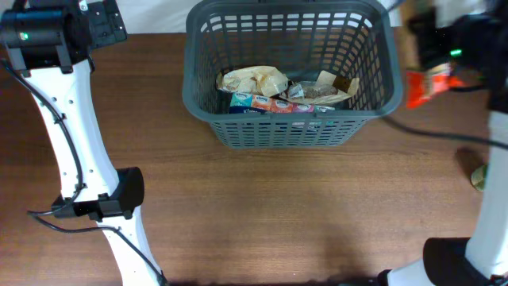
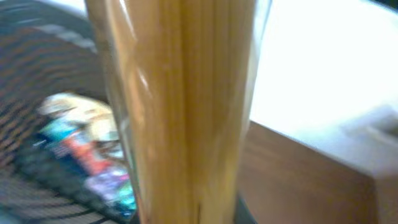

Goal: Pack container
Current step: 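Lift the spaghetti packet and lower it into the basket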

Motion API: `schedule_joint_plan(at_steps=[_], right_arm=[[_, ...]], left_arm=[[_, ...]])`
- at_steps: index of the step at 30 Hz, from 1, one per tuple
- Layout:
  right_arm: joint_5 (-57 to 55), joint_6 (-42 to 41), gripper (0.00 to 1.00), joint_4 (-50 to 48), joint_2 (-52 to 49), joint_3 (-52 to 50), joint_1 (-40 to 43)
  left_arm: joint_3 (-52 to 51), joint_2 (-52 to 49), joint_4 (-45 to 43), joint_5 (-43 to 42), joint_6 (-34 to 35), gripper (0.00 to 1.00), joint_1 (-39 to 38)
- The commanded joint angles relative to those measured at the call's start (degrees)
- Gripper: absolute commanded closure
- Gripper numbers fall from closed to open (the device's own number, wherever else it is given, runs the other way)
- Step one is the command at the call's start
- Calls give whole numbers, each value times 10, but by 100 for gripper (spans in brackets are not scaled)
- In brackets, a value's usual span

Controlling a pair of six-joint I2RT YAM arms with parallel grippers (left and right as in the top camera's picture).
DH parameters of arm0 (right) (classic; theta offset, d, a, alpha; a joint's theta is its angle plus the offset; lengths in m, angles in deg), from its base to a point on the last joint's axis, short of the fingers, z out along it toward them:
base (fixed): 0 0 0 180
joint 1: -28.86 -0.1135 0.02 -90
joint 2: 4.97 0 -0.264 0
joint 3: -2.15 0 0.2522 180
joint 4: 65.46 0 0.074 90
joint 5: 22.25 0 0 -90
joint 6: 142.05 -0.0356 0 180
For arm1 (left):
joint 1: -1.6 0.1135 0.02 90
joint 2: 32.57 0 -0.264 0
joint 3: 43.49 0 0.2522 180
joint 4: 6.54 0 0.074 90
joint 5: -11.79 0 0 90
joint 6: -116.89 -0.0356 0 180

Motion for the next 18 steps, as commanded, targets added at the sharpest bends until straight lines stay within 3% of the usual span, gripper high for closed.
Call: schedule_joint_plan(at_steps=[1, 6, 18], right_arm=[[20, 82, 96, -13, 19, 22, -82], [20, 171, 96, 38, -11, 22, -165], [30, 254, 96, 53, -144, 22, -158]], left_arm=[[-1, -4, 1, 6, 7, 1, -1], [-1, -4, 1, 6, 7, 1, -1], [-1, -4, 1, 6, 7, 1, -1]])
